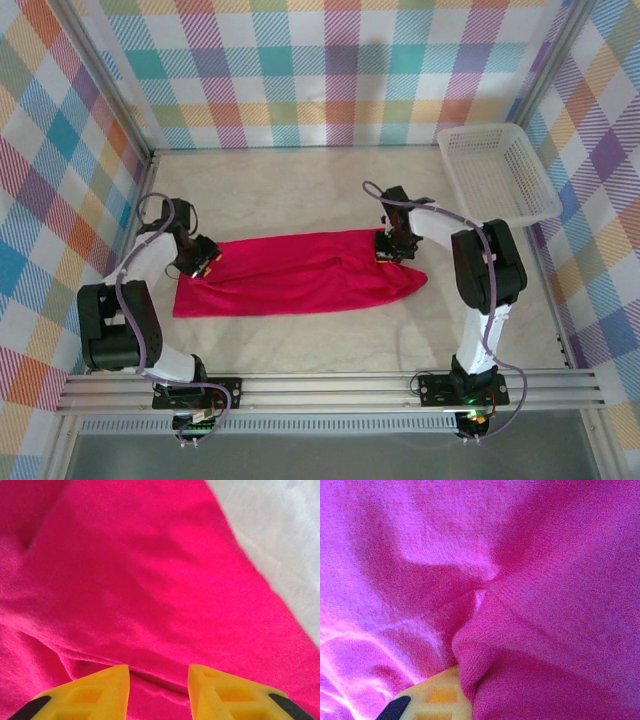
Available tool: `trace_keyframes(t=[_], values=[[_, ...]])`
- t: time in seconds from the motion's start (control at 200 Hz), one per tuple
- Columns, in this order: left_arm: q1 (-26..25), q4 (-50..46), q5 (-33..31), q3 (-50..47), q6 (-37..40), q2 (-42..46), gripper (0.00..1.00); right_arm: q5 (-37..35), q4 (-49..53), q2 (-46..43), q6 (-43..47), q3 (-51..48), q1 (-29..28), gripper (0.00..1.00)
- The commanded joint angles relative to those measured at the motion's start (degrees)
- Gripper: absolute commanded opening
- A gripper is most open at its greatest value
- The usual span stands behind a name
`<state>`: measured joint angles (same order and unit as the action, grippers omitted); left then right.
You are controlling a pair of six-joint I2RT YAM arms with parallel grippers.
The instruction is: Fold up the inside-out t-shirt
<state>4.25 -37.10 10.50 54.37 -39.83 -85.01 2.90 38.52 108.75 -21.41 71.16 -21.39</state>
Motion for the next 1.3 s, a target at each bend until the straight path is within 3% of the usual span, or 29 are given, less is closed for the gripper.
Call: trace_keyframes(t=[0.0, 0.135, 0.25, 0.375, 0.575, 0.735, 0.895, 1.075, 1.295], values=[[-4.5, 3.5, 1.5, -0.7, -4.0, -0.2, 0.36, -4.5, 6.5, -5.7, 2.9, -2.0, 1.1, 0.04], [-12.6, 6.1, 0.7, 1.5, -8.4, -1.2, 0.35, -9.6, 10.8, -12.8, 5.3, -2.5, 5.6, 0.02], [-17.0, 6.3, 0.3, 5.3, -9.3, -3.4, 0.35, -9.9, 12.5, -17.4, 4.9, -1.8, 10.3, 0.01], [-17.1, 1.3, -0.8, 10.9, -6.3, -5.7, 0.35, -11.7, 16.0, -20.4, 5.7, 1.8, 11.3, 0.01], [-13.8, -2.7, 0.2, 14.8, -2.4, -5.4, 0.35, -4.4, 19.0, -25.3, 3.0, 6.3, 9.9, 0.01], [-8.5, -4.4, 2.1, 14.5, -0.8, -4.1, 0.35, -2.6, 19.5, -26.2, -1.0, 9.2, 3.0, 0.01], [-3.1, -4.4, 4.8, 12.8, -0.4, -2.0, 0.35, -3.3, 18.5, -22.4, -5.7, 13.8, -7.8, 0.01], [-0.9, -5.2, 4.4, 11.7, 0.2, -0.8, 0.35, -4.8, 16.6, -14.4, -9.1, 20.3, -17.5, 0.01], [0.2, -5.0, 4.5, 10.2, 0.6, 0.4, 0.35, -5.2, 16.9, -2.6, -10.3, 30.0, -25.3, 0.02]])
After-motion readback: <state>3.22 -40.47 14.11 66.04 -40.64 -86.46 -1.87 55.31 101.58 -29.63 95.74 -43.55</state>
